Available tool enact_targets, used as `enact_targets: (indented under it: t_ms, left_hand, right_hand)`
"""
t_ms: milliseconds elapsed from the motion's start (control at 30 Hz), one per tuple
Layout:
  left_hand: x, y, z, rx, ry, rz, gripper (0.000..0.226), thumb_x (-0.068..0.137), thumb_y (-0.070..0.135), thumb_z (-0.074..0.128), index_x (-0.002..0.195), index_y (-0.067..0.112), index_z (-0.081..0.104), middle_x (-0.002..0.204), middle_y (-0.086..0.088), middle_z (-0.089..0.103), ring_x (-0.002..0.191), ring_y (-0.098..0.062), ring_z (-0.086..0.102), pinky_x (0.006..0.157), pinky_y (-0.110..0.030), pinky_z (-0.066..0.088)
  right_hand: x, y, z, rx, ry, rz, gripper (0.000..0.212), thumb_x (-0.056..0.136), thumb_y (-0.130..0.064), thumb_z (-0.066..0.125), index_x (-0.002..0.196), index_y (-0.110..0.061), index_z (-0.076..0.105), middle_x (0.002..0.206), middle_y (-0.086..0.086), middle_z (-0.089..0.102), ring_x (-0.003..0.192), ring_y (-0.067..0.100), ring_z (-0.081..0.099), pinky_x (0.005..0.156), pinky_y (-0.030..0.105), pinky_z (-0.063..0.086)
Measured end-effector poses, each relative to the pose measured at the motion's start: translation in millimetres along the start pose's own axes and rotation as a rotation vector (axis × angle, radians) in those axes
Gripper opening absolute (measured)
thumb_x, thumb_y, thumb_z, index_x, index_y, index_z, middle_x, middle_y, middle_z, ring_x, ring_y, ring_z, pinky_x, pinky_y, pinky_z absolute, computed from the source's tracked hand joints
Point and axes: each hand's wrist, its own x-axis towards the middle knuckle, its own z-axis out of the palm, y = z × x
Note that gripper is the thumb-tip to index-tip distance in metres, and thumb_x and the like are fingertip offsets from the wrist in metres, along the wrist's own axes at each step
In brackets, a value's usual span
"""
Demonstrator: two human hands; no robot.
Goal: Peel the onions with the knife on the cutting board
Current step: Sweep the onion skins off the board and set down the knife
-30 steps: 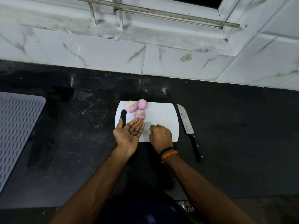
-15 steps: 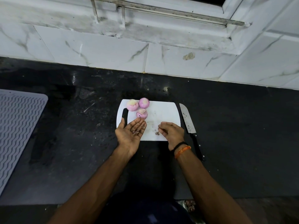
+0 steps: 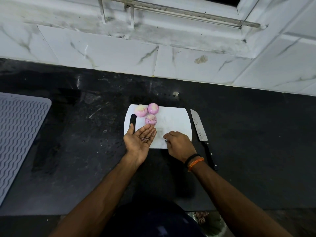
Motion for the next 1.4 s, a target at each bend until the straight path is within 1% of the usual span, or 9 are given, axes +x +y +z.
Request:
enact_targets:
  t_ms: [100, 300, 433, 667, 733, 833, 900, 1133, 1400]
  left_hand:
    - [0, 0, -1, -0.003, 0.0, 0.0, 0.065, 0.101, 0.05, 0.042, 0.117, -0.009, 0.065, 0.115, -0.026, 0.07, 0.112, -0.037, 0.066, 0.099, -0.042, 0.053]
    - [-1, 0, -4, -0.006, -0.006, 0.003, 0.066, 0.1, 0.051, 0.042, 0.116, -0.009, 0.065, 0.115, -0.025, 0.07, 0.112, -0.036, 0.067, 0.095, -0.04, 0.054]
    - [-1, -1, -4, 0.001, -0.016, 0.001, 0.065, 0.1, 0.05, 0.042, 0.118, -0.009, 0.065, 0.115, -0.026, 0.07, 0.113, -0.036, 0.067, 0.095, -0.04, 0.053]
    - [2, -4, -5, 0.003, -0.03, -0.005, 0.066, 0.1, 0.051, 0.044, 0.118, -0.009, 0.064, 0.116, -0.026, 0.07, 0.113, -0.038, 0.066, 0.105, -0.045, 0.049]
    - [2, -6, -5, 0.001, -0.037, -0.01, 0.066, 0.1, 0.051, 0.044, 0.119, -0.01, 0.063, 0.117, -0.027, 0.069, 0.114, -0.038, 0.066, 0.106, -0.047, 0.048]
    - [1, -8, -5, -0.008, -0.053, -0.031, 0.067, 0.1, 0.05, 0.044, 0.12, -0.011, 0.061, 0.119, -0.028, 0.067, 0.115, -0.039, 0.065, 0.106, -0.047, 0.048]
    - [-1, -11, -3, -0.003, -0.064, -0.057, 0.067, 0.1, 0.051, 0.044, 0.121, -0.011, 0.061, 0.119, -0.028, 0.068, 0.115, -0.039, 0.065, 0.106, -0.046, 0.048]
    - [-8, -24, 3, 0.039, -0.099, -0.128, 0.069, 0.1, 0.052, 0.042, 0.125, -0.01, 0.06, 0.114, -0.026, 0.07, 0.104, -0.035, 0.064, 0.11, -0.043, 0.044]
    - [-21, -36, 3, 0.105, -0.149, -0.192, 0.07, 0.1, 0.054, 0.04, 0.125, -0.008, 0.06, 0.122, -0.025, 0.067, 0.121, -0.037, 0.061, 0.113, -0.046, 0.042]
  right_hand:
    - [2, 4, 1, -0.103, -0.035, -0.081, 0.02, 0.078, 0.0, 0.067, 0.096, -0.007, 0.072, 0.081, 0.01, 0.069, 0.067, 0.032, 0.064, 0.056, 0.039, 0.056]
    - [18, -6, -10, -0.138, -0.154, -0.093, 0.024, 0.09, -0.008, 0.056, 0.11, -0.009, 0.069, 0.089, 0.013, 0.069, 0.078, 0.036, 0.065, 0.065, 0.038, 0.049]
    - [26, -12, -16, -0.086, -0.264, 0.069, 0.021, 0.087, -0.014, 0.058, 0.106, -0.015, 0.065, 0.097, 0.008, 0.07, 0.089, 0.029, 0.063, 0.073, 0.034, 0.044]
    - [22, -15, -17, 0.133, -0.214, 0.335, 0.014, 0.075, -0.018, 0.071, 0.088, -0.017, 0.066, 0.083, 0.002, 0.07, 0.08, 0.023, 0.063, 0.072, 0.029, 0.049]
    - [20, -14, -21, 0.276, -0.13, 0.455, 0.012, 0.071, -0.02, 0.076, 0.081, -0.019, 0.069, 0.076, -0.003, 0.071, 0.076, 0.018, 0.066, 0.071, 0.027, 0.051]
    - [14, -20, -33, 0.739, 0.048, 0.647, 0.01, 0.069, -0.009, 0.078, 0.075, -0.014, 0.071, 0.066, 0.001, 0.072, 0.063, 0.017, 0.07, 0.069, 0.034, 0.061]
    - [10, -27, -41, 0.903, 0.097, 0.624, 0.011, 0.072, -0.002, 0.077, 0.078, -0.01, 0.071, 0.069, 0.006, 0.072, 0.06, 0.018, 0.069, 0.069, 0.036, 0.061]
    - [-3, -50, -53, 0.465, 0.054, 0.31, 0.032, 0.081, 0.001, 0.061, 0.094, -0.023, 0.077, 0.091, -0.008, 0.077, 0.089, 0.011, 0.071, 0.086, 0.031, 0.057]
    - [-26, -57, -65, 0.333, 0.124, 0.37, 0.016, 0.077, -0.008, 0.07, 0.084, -0.021, 0.072, 0.083, -0.007, 0.074, 0.08, 0.012, 0.068, 0.077, 0.033, 0.057]
